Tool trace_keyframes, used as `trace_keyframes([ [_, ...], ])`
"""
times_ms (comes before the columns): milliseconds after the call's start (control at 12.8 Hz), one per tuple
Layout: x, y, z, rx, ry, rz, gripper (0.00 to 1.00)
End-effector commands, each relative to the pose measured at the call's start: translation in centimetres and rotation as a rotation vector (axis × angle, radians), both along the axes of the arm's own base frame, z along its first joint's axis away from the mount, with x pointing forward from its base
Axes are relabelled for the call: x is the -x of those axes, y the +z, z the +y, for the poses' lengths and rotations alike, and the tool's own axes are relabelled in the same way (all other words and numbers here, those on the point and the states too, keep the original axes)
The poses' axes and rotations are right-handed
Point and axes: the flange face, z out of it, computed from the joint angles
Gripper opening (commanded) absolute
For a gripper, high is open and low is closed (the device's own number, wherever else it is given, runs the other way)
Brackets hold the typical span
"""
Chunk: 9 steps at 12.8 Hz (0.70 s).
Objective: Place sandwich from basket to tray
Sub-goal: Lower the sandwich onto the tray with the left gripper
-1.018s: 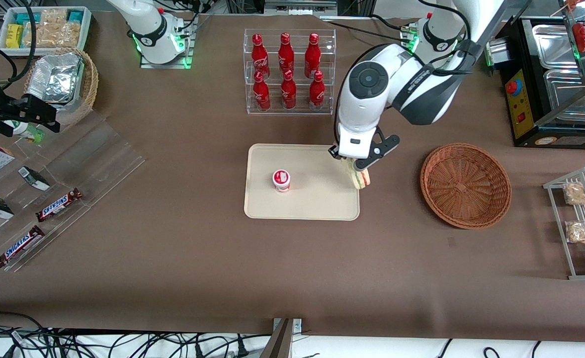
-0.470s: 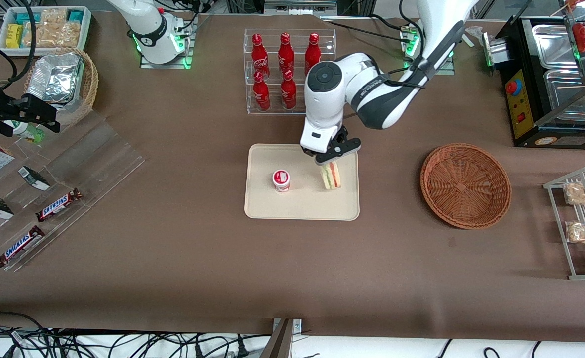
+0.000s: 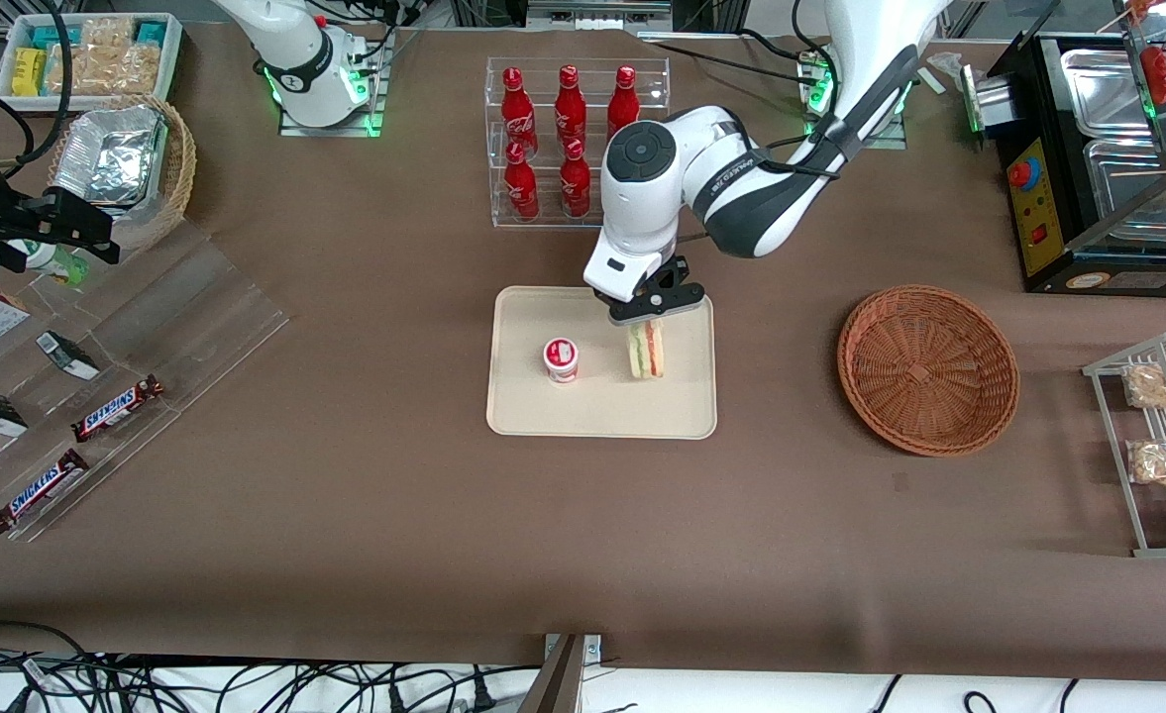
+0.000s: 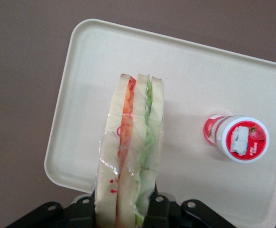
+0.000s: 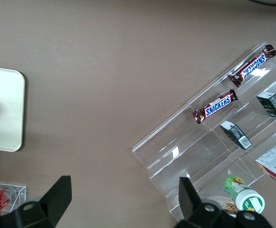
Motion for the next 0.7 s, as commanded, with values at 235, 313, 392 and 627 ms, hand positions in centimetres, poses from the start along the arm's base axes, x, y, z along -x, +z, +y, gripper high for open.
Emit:
trace_keyframes([
  [235,-1.3,-4.7,0.1,-0.005,-0.085,-0.019,0.36],
  [313,-1.4,-4.7,0.2,-0.008,-0.086,-0.020,0.36],
  [392,-1.6,-4.8,0.5,-0.010,-0.086,-0.022,0.36],
  [627,-1.6,-6.3,0.9,-0.026,-0.116,-0.009,0.36],
])
